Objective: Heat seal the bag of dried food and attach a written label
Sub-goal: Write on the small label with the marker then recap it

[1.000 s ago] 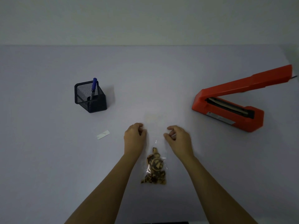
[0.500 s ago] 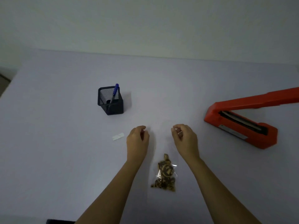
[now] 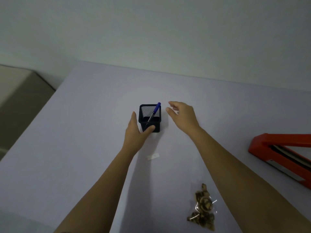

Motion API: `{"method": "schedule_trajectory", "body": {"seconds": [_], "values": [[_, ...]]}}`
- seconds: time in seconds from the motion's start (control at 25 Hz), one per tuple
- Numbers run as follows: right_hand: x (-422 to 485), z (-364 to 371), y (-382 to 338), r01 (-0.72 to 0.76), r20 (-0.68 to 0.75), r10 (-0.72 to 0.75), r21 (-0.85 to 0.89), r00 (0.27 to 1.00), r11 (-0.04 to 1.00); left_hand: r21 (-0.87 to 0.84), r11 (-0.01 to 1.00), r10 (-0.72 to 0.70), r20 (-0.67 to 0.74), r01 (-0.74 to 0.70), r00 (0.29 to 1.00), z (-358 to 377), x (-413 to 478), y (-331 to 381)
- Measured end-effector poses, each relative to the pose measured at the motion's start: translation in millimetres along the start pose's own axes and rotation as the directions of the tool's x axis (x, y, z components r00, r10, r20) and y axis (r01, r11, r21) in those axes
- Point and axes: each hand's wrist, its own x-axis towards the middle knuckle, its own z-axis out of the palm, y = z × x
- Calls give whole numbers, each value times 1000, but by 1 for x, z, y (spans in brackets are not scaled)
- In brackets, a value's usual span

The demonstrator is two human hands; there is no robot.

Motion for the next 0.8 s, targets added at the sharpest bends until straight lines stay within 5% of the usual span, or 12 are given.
{"method": "schedule_trajectory", "body": {"seconds": [0.2,0.56,0.8], "values": [[25,28,-1,-68,82,70,-31,994,997,-107,994,23,32,-20,999,9,11,1],[35,41,-21,-17,-76,24,92,997,996,-174,983,55,-37,-61,998,12,18,-6],[27,-11,-45,28,-324,105,380,940,925,-134,991,5,9,-4,1000,7,14,-1]]}}
